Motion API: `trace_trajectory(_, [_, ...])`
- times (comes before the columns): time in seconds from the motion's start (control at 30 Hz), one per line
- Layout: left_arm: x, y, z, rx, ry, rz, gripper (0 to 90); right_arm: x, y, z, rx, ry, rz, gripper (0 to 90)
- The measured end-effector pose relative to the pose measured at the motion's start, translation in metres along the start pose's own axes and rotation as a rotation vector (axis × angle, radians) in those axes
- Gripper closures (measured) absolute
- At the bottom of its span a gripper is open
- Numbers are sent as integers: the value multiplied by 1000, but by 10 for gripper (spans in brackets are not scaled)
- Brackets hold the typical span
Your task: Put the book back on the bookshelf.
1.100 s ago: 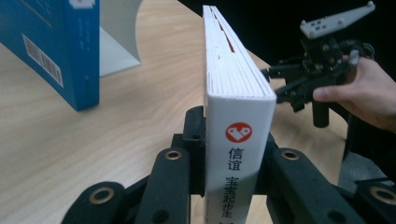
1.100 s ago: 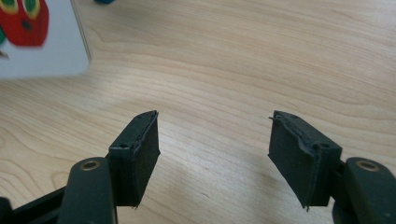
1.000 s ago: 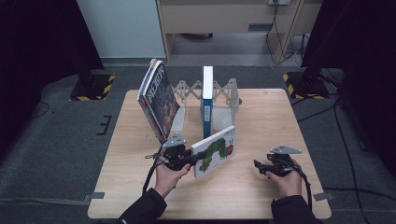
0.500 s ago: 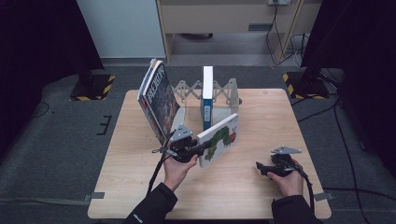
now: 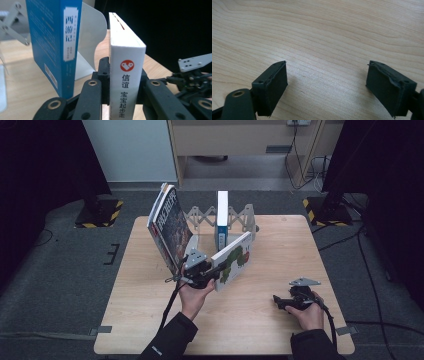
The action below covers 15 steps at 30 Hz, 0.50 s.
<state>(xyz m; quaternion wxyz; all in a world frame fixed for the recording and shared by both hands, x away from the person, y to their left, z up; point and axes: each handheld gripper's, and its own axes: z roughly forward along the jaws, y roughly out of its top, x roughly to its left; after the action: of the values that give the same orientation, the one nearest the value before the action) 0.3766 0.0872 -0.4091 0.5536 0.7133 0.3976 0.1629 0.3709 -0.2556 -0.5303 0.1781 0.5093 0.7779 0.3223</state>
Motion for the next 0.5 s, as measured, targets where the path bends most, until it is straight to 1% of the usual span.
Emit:
trace_trajectory(0.03, [-1,1,1,-4,10,11,745,0,0,0,0,1,-3,164])
trace_trajectory(0.13, [-5,2,7,-19,26,22,745,1,0,1,-1,-5,-15,154])
trace_trajectory(0.2, [-6,3,12,-28,29,13,745,2,-1,2,-1,-5,-23,147])
trace_trajectory(0.27, [-6,4,16,-34,32,13,745,2,-1,2,-3,-7,-32,138])
trace_trajectory(0.4, [-6,4,21,-33,67,29,745,3,-2,3,-2,-3,-40,109])
trace_trajectory(0.47, [-5,4,23,-38,73,14,745,4,-2,4,-5,-6,-47,103])
trace_trajectory(0.5, [-4,4,24,-39,78,18,745,4,-2,4,-6,-7,-51,96])
